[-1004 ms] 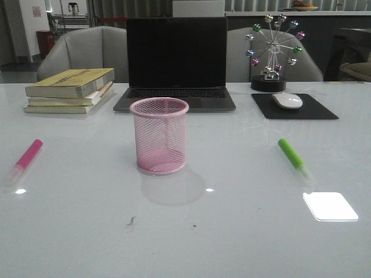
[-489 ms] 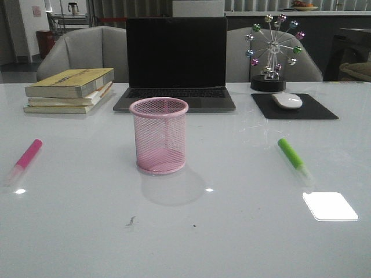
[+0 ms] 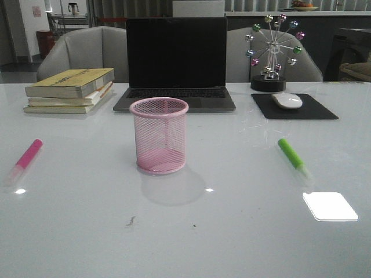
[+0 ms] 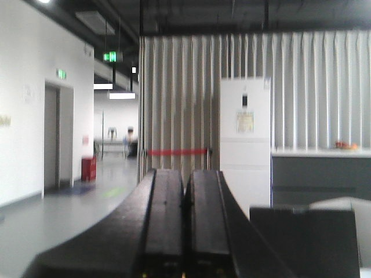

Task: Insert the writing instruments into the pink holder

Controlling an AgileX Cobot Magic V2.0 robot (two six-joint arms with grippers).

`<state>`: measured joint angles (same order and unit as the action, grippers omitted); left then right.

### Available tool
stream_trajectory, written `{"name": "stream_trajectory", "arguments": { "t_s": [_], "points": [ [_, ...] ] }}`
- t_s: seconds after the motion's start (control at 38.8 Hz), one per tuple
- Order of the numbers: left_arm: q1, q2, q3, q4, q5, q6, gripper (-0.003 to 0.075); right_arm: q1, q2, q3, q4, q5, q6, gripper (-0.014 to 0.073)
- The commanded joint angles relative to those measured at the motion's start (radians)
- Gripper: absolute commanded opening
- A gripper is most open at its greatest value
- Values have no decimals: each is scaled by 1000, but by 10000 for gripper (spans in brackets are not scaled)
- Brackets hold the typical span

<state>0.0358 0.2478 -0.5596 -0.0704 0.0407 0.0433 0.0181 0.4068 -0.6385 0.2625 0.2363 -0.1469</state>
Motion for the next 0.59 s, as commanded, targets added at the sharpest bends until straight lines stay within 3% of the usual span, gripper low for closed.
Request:
{"name": "stream_trajectory", "arguments": {
  "t_s": [0.0, 0.46, 0.57],
  "points": [
    [-6, 116, -32, 0, -52, -6, 92, -2, 85, -33, 4, -20, -3, 58],
    [-6, 424, -32, -17, -54, -6, 92, -2, 346, -33, 4, 141, -3, 59],
    [-6, 437, -32, -23, -41, -6, 135, -2, 372, -33, 4, 169, -3, 85]
  ]
}}
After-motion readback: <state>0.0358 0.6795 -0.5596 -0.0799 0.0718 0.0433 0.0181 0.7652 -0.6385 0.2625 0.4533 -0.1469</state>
